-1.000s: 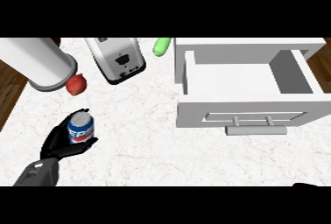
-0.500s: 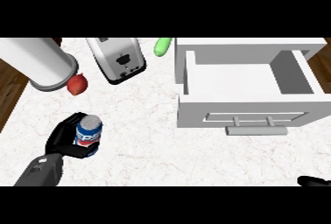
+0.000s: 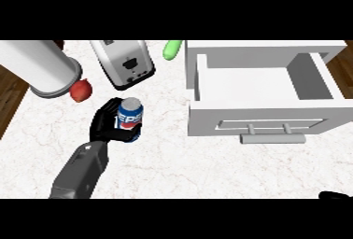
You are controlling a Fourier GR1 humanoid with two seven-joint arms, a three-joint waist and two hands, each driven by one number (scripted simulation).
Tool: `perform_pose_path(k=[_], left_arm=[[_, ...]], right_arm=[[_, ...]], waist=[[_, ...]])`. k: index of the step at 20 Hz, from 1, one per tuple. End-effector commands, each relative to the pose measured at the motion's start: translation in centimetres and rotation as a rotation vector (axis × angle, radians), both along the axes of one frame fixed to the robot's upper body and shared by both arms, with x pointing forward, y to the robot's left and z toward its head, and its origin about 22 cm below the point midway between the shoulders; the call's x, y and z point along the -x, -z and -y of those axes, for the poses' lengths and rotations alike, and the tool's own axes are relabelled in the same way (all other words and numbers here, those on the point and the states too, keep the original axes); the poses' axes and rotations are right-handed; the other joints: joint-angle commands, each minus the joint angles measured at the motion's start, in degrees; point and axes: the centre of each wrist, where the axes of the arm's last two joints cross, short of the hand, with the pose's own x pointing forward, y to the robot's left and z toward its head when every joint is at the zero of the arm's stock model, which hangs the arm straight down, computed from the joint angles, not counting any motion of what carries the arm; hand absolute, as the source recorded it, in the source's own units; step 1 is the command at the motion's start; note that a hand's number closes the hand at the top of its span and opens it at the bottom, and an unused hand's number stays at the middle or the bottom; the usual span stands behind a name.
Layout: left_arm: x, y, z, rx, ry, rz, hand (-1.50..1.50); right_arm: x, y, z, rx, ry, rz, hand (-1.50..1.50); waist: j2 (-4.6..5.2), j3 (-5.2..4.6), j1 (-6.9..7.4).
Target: Pick up the can, place it into the drawer and close the drawer
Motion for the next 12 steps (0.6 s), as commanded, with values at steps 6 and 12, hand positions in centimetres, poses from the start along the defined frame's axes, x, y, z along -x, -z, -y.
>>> perform_pose_path(k=[6,12], left_arm=[[-4.2,-6.2,4.5,-0.001,0.072,0.025,1.5],[-7.6,-13.3,9.2,-0.057,0.129,0.087,1.5]], right_arm=[[0.5,0.0,0.0,0.025,0.04,-0.019,-1.5],[0.0,0.1,-1.7,0.006,0.032,0.011,-1.5]], waist=[[-0.53,0.11,1.22],[-0.53,0.09,0.59]])
